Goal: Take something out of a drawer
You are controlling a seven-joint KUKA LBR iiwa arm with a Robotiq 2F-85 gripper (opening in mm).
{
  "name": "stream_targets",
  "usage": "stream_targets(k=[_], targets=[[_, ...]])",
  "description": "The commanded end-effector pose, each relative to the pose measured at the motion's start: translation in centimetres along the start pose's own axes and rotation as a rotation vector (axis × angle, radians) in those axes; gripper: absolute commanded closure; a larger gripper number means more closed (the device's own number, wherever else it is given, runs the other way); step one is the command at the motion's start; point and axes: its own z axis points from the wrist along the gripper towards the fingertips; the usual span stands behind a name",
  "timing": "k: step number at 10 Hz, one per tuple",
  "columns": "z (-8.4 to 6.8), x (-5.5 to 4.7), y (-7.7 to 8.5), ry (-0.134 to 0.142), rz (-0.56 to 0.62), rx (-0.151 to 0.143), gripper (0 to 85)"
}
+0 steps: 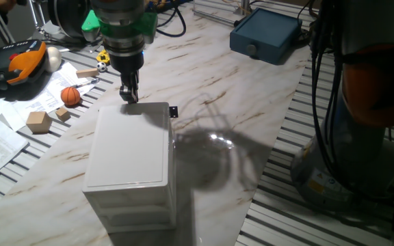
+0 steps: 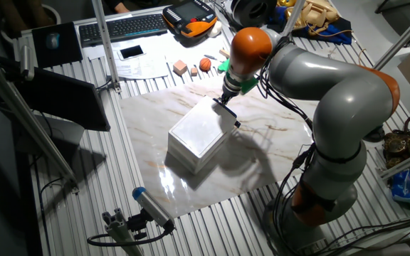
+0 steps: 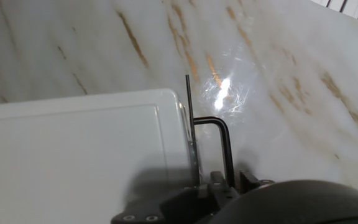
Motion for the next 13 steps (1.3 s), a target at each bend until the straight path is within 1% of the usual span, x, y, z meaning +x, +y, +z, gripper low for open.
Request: stream_targets(k=[1, 2, 3, 5, 7, 9, 10, 12, 13], targets=[[0.01, 0.02, -0.05, -0.001, 0.0, 0.002, 51.0], [0.06, 0.05, -0.07, -0.001, 0.0, 0.002, 51.0], [0.17, 0.09, -0.1, -0.001, 0.0, 0.002, 68.0], [0.39, 0.1, -0.15, 0.003, -0.001, 0.011, 68.0], [0.47, 0.06, -0.16, 0.006, -0.002, 0.026, 68.0], [0.5, 0.04, -0.14, 0.004, 0.006, 0.029, 68.0], [0.52, 0.03, -0.13, 0.004, 0.005, 0.032, 51.0], [0.6, 0.07, -0.11, 0.008, 0.009, 0.037, 51.0], [0.67, 0.09, -0.09, 0.009, 0.011, 0.036, 68.0]])
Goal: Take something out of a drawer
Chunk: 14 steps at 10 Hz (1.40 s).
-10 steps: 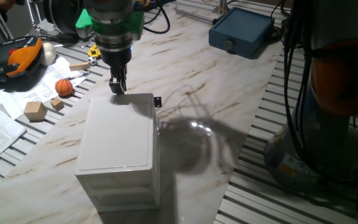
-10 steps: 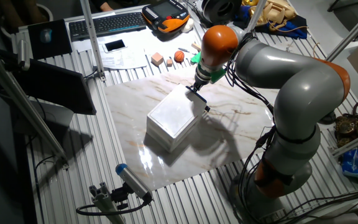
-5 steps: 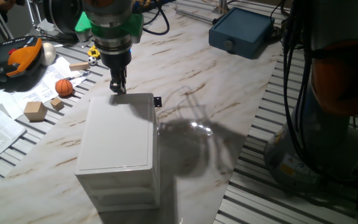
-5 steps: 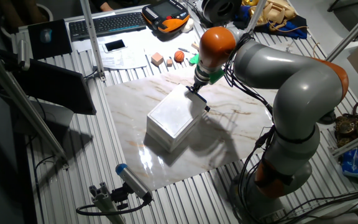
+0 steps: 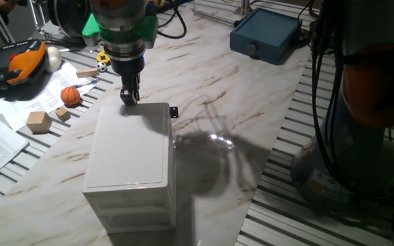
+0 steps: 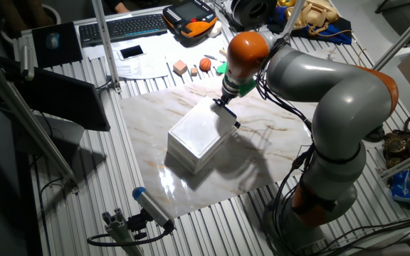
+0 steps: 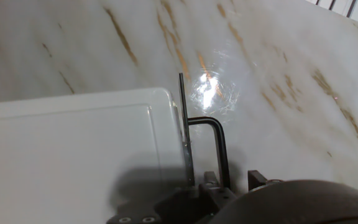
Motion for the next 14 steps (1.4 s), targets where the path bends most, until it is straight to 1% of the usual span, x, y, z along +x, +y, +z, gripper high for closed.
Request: stream_targets(k=[1, 4, 5, 6, 10, 12, 14], targets=[[0.07, 0.0, -0.04, 0.0, 0.0, 0.001, 68.0], [0.28, -0.09, -0.11, 0.009, -0.004, -0.001, 68.0], [0.39, -0.11, -0.18, 0.014, -0.009, -0.002, 85.0], [0.46, -0.08, -0.3, 0.016, -0.006, -0.009, 85.0], [0.34, -0.11, -0.45, 0.017, 0.025, -0.013, 85.0], [-0.04, -0.2, -0.77, 0.022, 0.026, -0.01, 85.0], [-0.27, -0.25, -0.99, 0.026, 0.029, 0.003, 85.0]])
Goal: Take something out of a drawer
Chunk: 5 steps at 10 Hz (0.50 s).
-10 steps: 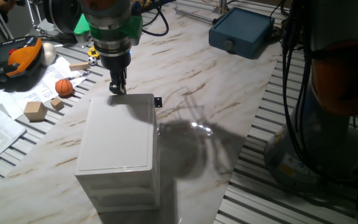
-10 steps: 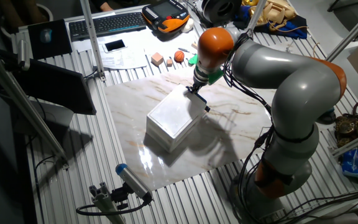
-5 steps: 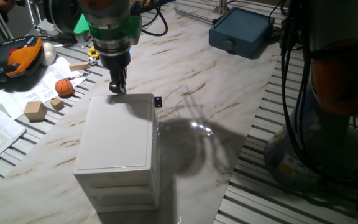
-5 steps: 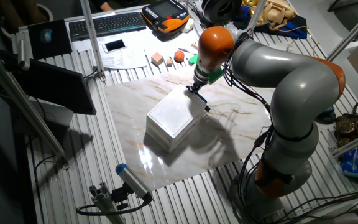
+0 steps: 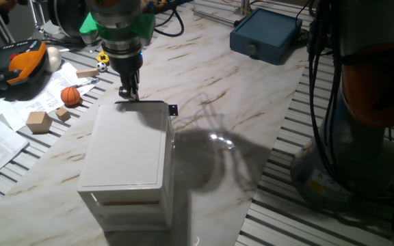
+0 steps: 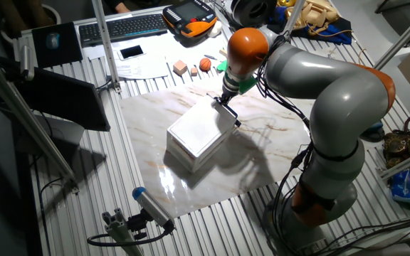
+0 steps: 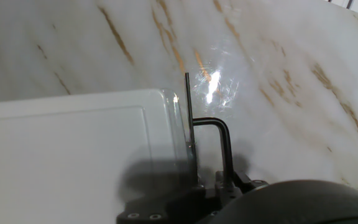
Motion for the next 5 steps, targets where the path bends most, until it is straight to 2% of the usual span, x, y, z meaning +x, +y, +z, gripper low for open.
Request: stream_targets(k=[1, 3, 5], targets=[[0.03, -0.03, 0.0, 0.001, 0.001, 0.004, 85.0], [0.07, -0.09, 0.11, 0.001, 0.006, 0.004, 85.0], [-0.27, -0.56, 0.04, 0.003, 0.009, 0.022, 85.0]])
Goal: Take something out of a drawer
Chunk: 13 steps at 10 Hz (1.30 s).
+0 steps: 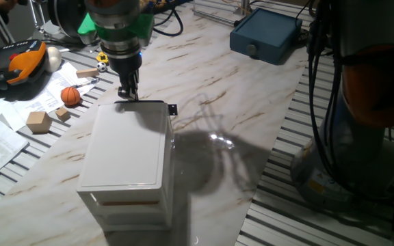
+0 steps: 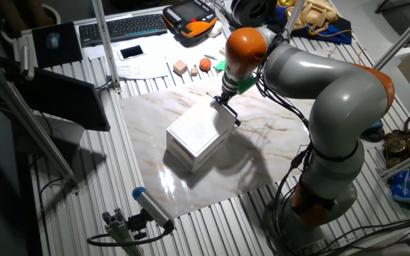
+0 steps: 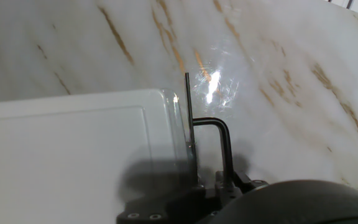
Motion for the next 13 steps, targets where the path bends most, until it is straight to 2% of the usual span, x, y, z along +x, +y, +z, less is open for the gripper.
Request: stream_targets(k=[1, 3, 5, 6, 13], targets=[[-0.2, -0.2, 0.0, 0.002, 0.002, 0.0, 85.0], [-0.9, -0.5, 0.0, 0.014, 0.007, -0.011, 85.0], [-1.2, -0.7, 0.0, 0.022, 0.011, -0.004, 85.0], [-0.9, -0.7, 0.2, 0.025, 0.011, 0.008, 85.0], [0.5, -0.8, -0.2, 0.011, 0.031, -0.019, 85.0]])
